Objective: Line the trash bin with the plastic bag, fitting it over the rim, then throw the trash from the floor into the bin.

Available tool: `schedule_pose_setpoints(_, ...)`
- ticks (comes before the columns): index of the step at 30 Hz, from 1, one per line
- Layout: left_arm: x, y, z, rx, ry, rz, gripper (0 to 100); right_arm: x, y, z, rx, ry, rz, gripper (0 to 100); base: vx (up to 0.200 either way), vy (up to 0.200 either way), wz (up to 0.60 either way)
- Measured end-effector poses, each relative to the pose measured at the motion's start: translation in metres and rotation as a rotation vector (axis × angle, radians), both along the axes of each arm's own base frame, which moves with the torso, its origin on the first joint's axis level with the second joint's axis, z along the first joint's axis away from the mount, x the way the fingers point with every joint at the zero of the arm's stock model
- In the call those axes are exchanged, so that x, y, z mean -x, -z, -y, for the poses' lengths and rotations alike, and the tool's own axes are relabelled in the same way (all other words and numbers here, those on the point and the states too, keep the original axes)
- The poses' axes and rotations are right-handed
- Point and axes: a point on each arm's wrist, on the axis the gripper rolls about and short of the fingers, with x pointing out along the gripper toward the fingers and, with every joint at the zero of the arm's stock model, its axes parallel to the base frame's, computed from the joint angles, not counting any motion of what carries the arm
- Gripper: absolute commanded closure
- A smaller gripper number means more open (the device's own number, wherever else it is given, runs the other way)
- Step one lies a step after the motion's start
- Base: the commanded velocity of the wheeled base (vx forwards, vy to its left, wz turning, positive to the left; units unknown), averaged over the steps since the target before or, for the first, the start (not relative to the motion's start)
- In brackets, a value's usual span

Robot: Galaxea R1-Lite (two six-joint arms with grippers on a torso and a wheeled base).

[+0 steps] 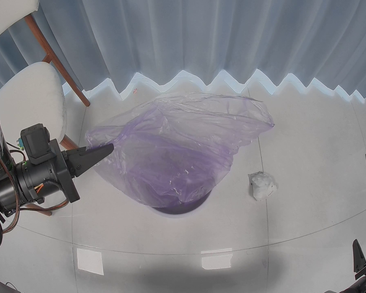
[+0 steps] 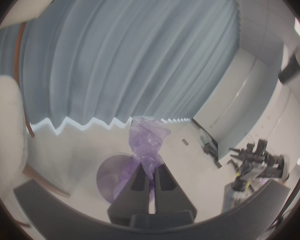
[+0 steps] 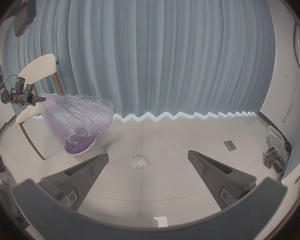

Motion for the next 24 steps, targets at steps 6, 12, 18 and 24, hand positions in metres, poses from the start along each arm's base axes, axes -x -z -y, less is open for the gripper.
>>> schedule_pose_setpoints(6,-0.001,-0.003,-0.002,0.134,-0.006,-0.085,100,0.0,0.0,0.0,0.0,0.0,0.0,0,0.0,0.0,0.0)
schedule_pose_setpoints(12,0.001,0.011,-0.003,0.131,-0.004,-0.135,100,0.0,0.0,0.0,0.0,0.001,0.0,0,0.2,0.0,0.0)
schedule_pose_setpoints(18,-0.01,0.014,-0.001,0.118,-0.001,-0.165,100,0.0,0.0,0.0,0.0,0.0,-0.001,0,0.2,0.0,0.0)
schedule_pose_setpoints(24,-0.017,0.018,0.003,0.11,0.009,-0.139,100,0.0,0.0,0.0,0.0,0.0,0.0,0,0.2,0.0,0.0)
